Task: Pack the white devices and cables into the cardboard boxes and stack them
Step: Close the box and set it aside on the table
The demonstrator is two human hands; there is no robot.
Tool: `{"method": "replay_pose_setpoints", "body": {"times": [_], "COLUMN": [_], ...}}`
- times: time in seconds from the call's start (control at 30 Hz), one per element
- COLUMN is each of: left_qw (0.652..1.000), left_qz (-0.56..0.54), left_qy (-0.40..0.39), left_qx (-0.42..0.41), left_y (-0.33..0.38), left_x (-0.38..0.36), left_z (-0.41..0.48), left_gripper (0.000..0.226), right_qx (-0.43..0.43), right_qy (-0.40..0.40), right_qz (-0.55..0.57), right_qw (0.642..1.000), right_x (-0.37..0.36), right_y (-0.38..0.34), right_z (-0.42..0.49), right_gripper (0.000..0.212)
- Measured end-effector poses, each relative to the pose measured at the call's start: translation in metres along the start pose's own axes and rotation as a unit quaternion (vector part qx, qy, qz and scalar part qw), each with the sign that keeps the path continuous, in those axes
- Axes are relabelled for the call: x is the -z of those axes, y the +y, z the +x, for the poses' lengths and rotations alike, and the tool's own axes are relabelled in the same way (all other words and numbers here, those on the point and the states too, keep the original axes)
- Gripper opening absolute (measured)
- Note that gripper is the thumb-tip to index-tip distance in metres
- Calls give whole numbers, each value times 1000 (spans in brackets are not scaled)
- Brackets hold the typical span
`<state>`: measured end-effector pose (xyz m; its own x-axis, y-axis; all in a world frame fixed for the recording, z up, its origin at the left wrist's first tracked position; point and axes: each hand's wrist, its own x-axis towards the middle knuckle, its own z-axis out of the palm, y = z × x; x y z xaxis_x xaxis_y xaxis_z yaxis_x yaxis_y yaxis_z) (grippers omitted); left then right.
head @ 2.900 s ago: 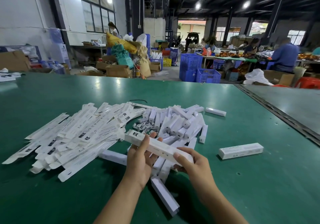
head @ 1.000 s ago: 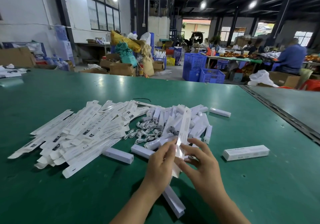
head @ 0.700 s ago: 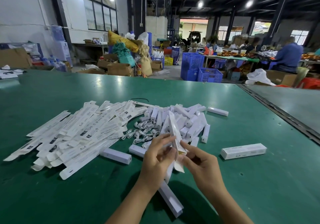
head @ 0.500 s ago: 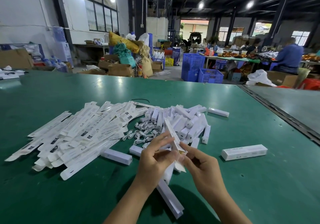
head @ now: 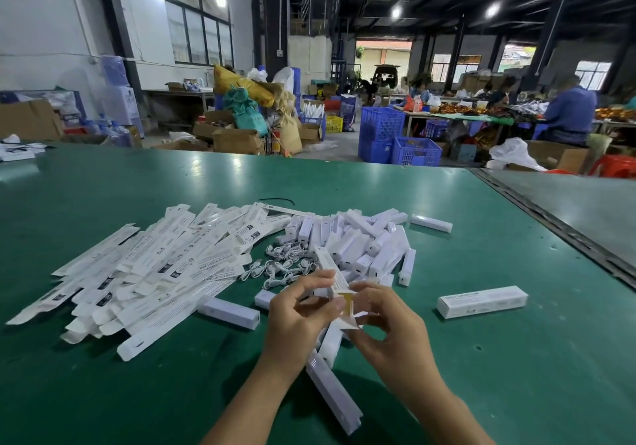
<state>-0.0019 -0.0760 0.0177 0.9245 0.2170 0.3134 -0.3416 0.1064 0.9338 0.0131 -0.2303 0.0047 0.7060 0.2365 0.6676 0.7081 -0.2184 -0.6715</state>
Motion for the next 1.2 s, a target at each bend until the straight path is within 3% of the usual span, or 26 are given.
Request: {"method": "replay_pose_setpoints", "body": {"times": [0.1,0.23,0.43,0.57,1.0,1.2], "left_qw": [1000,1000,1000,1000,999,999], "left_qz": [-17,-28,-15,2,-34,-17], "left_qy": [0,-3,-6,-19,-31,-29], "left_qx": [1,-4,-7,-13,-20,-8], "left_y": [1,0,-2,-3,-9,-7], "left_x": [-2,-2,-1,-3,0,-1], "left_z": [-1,-2,-2,-4,-3,-4], "left_gripper": [21,18,17,20,19,20], "right_qx": [-13,68,70,8,66,82], "right_qy": [47,38,49,88,128,82], "right_qz": [-6,-80,-96,-65,-120,-110], "right_qw": [999,994,992,994,982,987], "right_x": [1,1,-1,0,1,6], "right_y": [0,-2,-5,-3,-3,-1], "right_z": [0,1,1,1,2,4], "right_gripper": [47,17,18,21,16,9]}}
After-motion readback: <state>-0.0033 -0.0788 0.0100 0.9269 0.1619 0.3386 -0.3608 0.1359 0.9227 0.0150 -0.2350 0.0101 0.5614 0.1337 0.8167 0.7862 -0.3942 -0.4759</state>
